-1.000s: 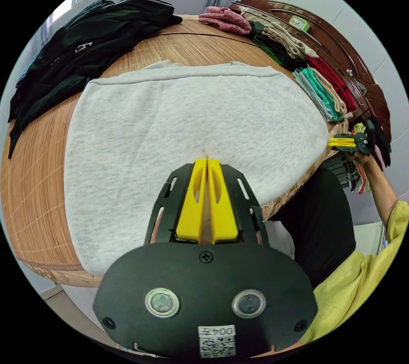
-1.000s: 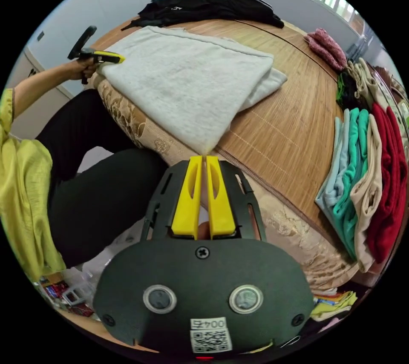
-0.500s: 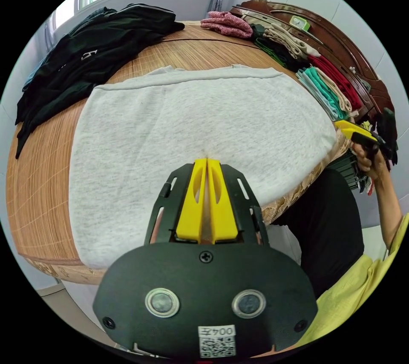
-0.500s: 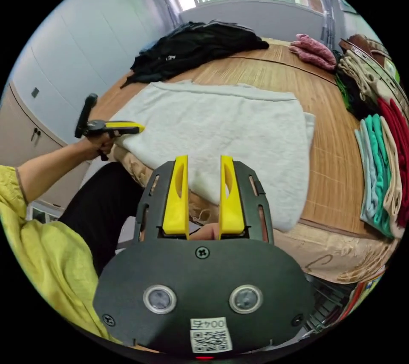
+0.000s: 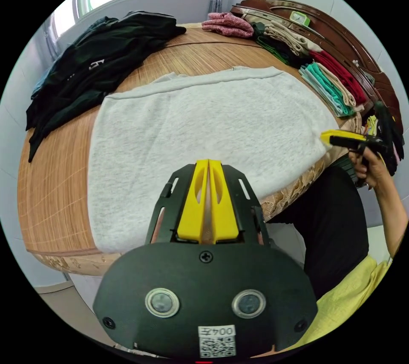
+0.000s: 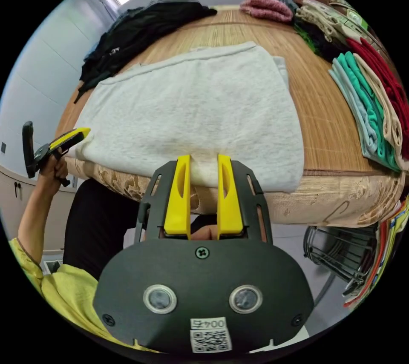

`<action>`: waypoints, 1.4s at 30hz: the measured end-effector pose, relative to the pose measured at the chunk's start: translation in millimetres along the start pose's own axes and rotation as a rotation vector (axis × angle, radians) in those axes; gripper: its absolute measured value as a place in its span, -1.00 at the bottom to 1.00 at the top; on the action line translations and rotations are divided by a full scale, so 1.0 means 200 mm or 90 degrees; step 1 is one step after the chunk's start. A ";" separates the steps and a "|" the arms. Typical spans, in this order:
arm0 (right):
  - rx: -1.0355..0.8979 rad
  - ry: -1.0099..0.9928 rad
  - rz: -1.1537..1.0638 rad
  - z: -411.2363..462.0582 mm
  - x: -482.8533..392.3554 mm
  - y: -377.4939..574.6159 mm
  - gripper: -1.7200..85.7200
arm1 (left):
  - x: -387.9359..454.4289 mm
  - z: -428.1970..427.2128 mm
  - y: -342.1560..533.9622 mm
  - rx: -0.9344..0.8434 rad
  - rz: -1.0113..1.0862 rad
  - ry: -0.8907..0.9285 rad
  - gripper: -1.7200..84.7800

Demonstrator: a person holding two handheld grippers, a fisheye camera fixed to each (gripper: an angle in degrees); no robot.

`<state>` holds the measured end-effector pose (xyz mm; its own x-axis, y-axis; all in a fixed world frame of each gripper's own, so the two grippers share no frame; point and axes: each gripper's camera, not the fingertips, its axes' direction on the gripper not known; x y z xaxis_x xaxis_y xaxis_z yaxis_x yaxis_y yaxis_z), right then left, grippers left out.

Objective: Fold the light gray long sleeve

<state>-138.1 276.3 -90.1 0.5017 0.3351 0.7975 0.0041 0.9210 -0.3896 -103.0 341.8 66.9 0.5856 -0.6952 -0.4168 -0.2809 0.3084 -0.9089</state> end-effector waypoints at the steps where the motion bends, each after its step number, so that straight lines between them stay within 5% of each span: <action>1: 0.000 0.001 0.002 0.00 0.01 0.00 -0.73 | -0.05 -0.05 0.06 0.011 -0.014 0.008 -0.93; 12: 0.015 0.032 0.000 0.02 0.11 0.03 -0.73 | -0.44 0.17 0.70 0.045 -0.456 0.529 -0.77; 17: 0.030 -0.024 0.055 -0.06 0.22 0.07 -0.77 | -0.52 0.28 0.83 0.052 -0.560 0.542 -0.69; 21: 0.094 -0.416 0.172 -0.13 0.42 0.27 -0.75 | -0.66 0.27 0.96 0.086 -0.607 0.520 -0.67; 25: 0.051 -0.549 0.260 0.03 0.53 0.38 -0.69 | -0.77 0.29 1.08 0.113 -0.653 0.532 -0.68; 42: 0.048 -0.599 0.362 0.16 0.81 0.34 -0.66 | -0.99 0.39 1.39 0.132 -0.717 0.592 -0.65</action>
<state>-84.7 400.3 27.3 -0.4456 0.7021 0.5554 -0.0876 0.5832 -0.8076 -237.7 616.9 -104.2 -0.2940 -0.7587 0.5813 0.1390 -0.6356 -0.7594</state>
